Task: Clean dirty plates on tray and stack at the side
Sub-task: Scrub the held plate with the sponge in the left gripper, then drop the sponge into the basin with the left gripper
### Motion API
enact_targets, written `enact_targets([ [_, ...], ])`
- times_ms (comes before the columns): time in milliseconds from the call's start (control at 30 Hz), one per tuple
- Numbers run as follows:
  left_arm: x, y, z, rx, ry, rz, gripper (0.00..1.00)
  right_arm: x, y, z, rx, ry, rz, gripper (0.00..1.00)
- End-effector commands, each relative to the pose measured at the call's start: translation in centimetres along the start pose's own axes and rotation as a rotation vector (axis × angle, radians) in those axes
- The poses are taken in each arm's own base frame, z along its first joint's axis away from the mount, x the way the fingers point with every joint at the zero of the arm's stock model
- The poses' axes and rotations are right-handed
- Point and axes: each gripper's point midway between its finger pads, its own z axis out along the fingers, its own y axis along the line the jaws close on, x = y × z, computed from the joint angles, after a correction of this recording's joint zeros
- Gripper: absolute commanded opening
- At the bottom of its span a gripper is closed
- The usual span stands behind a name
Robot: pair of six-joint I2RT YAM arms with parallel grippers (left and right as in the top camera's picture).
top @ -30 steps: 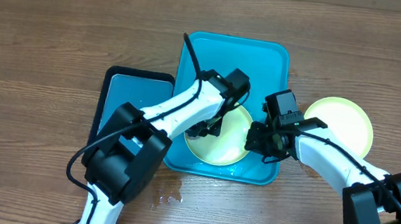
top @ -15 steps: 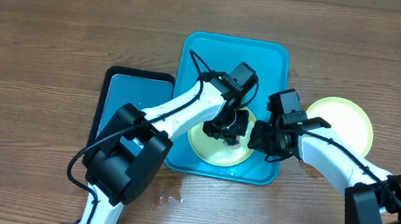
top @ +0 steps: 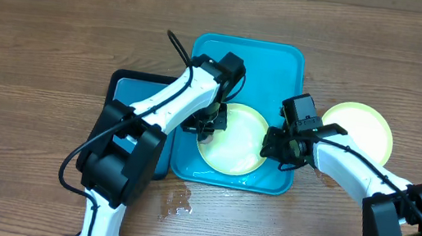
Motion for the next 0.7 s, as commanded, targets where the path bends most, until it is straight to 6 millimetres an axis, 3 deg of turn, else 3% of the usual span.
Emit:
enact_targets([
  [0, -1.5, 1.5, -3.1, -0.046, -0.087, -0.051, 0.04, 0.3, -1.1, 0.4, 0.054, 0.002, -0.006, 0.04],
  [233, -0.7, 2.7, -12.4, 0.080, -0.270, -0.058, 0.04, 0.3, -1.2, 0.4, 0.056, 0.005, -0.005, 0.04],
  [300, -0.1, 4.1, -14.6, 0.082, -0.321, -0.050, 0.04, 0.4, -1.2, 0.4, 0.057, 0.007, -0.005, 0.04],
  [400, 0.8, 7.9, -16.7, -0.013, -0.383, -0.083, 0.04, 0.4, -1.2, 0.4, 0.058, 0.008, -0.004, 0.04],
  [533, 1.5, 13.3, -17.3, -0.198, -0.404, -0.140, 0.04, 0.4, -1.2, 0.4, 0.058, 0.008, -0.004, 0.04],
  [567, 1.5, 15.0, -16.6, -0.261, -0.386, -0.165, 0.04, 0.4, -1.2, 0.4, 0.058, 0.008, -0.005, 0.04],
  [667, 1.7, 16.1, -13.1, -0.283, -0.320, -0.196, 0.04, 0.4, -1.2, 0.4, 0.058, 0.008, -0.004, 0.04],
])
